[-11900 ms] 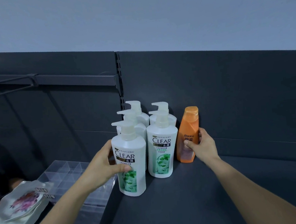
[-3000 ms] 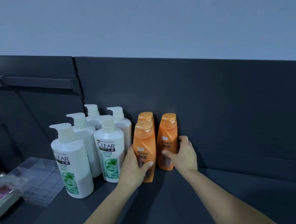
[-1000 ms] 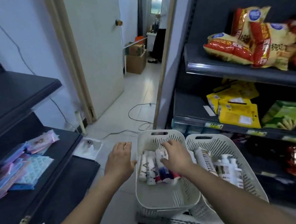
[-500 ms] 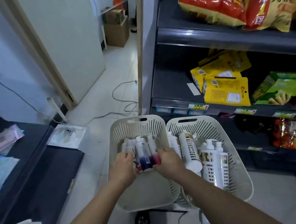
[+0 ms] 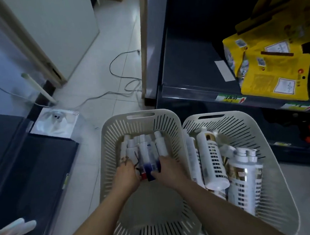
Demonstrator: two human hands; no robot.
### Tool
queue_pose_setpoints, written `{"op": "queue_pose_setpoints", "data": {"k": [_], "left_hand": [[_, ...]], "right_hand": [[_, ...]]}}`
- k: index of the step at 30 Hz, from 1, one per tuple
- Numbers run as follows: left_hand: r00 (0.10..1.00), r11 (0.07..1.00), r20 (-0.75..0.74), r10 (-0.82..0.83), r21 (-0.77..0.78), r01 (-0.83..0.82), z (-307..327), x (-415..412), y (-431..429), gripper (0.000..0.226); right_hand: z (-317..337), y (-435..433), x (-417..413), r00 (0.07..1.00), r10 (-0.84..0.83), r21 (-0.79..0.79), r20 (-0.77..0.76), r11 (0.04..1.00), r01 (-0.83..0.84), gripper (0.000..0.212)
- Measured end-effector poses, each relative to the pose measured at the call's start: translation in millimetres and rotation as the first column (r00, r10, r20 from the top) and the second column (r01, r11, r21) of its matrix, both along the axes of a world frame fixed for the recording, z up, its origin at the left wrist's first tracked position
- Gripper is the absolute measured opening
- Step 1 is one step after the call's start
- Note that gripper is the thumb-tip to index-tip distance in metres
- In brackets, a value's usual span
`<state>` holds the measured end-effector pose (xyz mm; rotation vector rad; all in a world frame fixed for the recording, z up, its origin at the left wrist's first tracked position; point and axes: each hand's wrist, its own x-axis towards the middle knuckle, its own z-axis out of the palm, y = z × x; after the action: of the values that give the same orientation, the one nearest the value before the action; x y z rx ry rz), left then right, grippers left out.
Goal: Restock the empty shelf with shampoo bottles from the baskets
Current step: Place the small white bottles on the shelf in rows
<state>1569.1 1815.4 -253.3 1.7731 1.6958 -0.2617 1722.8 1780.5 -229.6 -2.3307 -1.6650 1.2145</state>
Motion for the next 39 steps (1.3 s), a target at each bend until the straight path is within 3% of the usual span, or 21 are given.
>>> {"op": "queue_pose_setpoints", "data": {"k": [4,9,15,18,20,24,26,27,29,31,37,39], "left_hand": [[0.992,0.992,0.03,0.122,-0.043,-0.121,-26.7,4.3,14.7,0.066],[0.962,0.963,0.063,0.266,0.012,-0.267,-47.3,11.7,20.5,0.046],[0.899,0.904,0.096,0.427,-0.017,-0.427,-57.8,15.8,26.8,0.045],[0.924,0.929,0.091,0.371,-0.033,-0.369,-58.6,10.6,27.0,0.042],[0.898,0.919,0.196,0.394,-0.099,-0.381,-60.6,5.9,27.1,0.039],[0.652,0.791,0.448,0.612,-0.358,-0.497,-41.5,1.2,20.0,0.037],[0.546,0.752,0.518,0.659,-0.464,-0.468,-24.2,0.5,11.7,0.032],[0.49,0.738,0.552,0.675,-0.504,-0.449,-13.6,-0.3,7.1,0.027],[0.394,0.719,0.603,0.694,-0.553,-0.422,8.1,-3.4,-1.6,0.025],[0.296,0.694,0.632,0.716,-0.598,-0.401,28.4,-8.1,-11.6,0.028],[-0.09,0.624,0.71,0.698,-0.666,-0.409,95.7,-22.5,-39.8,0.038],[-0.143,0.624,0.747,0.649,-0.631,-0.46,118.4,-30.3,-49.2,0.039]], "right_hand": [[-30.3,17.7,-4.0,0.996,-0.06,-0.03,-0.07,0.998,0.058,0.03],[-66.0,31.3,-15.8,0.984,-0.163,-0.057,-0.072,0.986,0.159,0.044],[-84.9,38.1,-16.6,0.927,-0.357,-0.103,-0.11,0.932,0.347,0.057],[-80.3,40.5,-15.4,0.836,-0.484,-0.254,-0.258,0.869,0.424,0.047],[-75.8,40.2,-12.1,0.753,-0.563,-0.352,-0.34,0.819,0.453,0.043],[-63.6,31.2,-8.0,0.488,-0.753,-0.49,-0.443,0.658,0.571,0.044],[-56.2,26.1,-6.7,0.326,-0.828,-0.538,-0.457,0.549,0.64,0.068],[-52.1,24.7,-5.8,0.302,-0.818,-0.536,-0.49,0.556,0.636,0.08],[-35.5,23.3,-4.8,0.396,-0.703,-0.447,-0.59,0.693,0.566,0.086],[-12.0,20.4,-4.5,0.485,-0.584,-0.346,-0.651,0.797,0.495,0.078],[52.7,19.6,-19.5,0.51,-0.4,-0.192,-0.762,0.891,0.411,0.035],[76.4,18.3,-35.0,0.493,-0.345,-0.157,-0.799,0.91,0.383,0.038]]}}
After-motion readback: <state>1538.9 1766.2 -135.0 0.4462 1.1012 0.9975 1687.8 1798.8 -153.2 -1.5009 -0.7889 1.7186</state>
